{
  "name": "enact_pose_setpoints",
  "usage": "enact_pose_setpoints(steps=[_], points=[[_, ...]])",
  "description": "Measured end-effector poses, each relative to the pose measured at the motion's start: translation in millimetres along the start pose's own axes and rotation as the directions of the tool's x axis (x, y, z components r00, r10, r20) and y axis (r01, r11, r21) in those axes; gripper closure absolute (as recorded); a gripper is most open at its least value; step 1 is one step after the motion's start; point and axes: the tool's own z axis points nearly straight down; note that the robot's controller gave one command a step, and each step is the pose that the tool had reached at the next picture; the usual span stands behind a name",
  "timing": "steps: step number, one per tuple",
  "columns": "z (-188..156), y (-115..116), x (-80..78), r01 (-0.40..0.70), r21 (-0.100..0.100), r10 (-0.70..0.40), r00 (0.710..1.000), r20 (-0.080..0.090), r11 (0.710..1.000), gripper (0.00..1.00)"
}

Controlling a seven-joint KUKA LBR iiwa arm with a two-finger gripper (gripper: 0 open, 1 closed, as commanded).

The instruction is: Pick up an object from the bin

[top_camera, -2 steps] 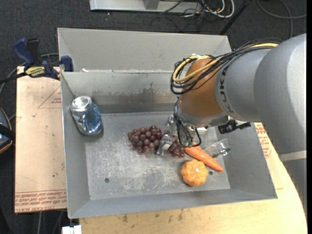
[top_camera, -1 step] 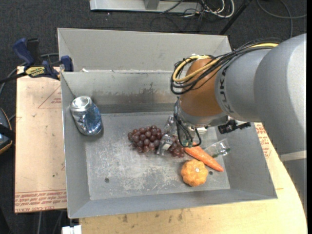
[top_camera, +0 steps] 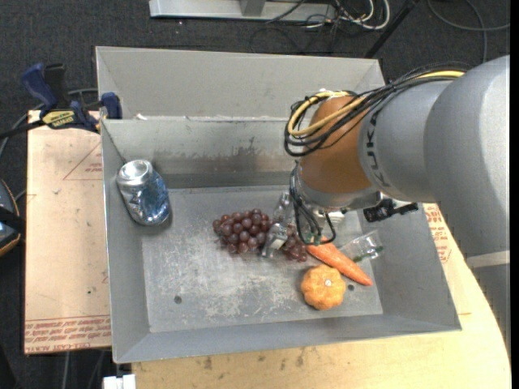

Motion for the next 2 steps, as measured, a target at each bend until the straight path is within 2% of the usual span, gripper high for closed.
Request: enact_pose_setpoints(steps=[1,2], points=[[-14,-2,3.2,0.001,0.008,-0.001,1.000,-0.013,1.000,1.00],[-29,-2,1.6,0.000,0.008,0.000,1.000,-0.011,1.000,1.00]])
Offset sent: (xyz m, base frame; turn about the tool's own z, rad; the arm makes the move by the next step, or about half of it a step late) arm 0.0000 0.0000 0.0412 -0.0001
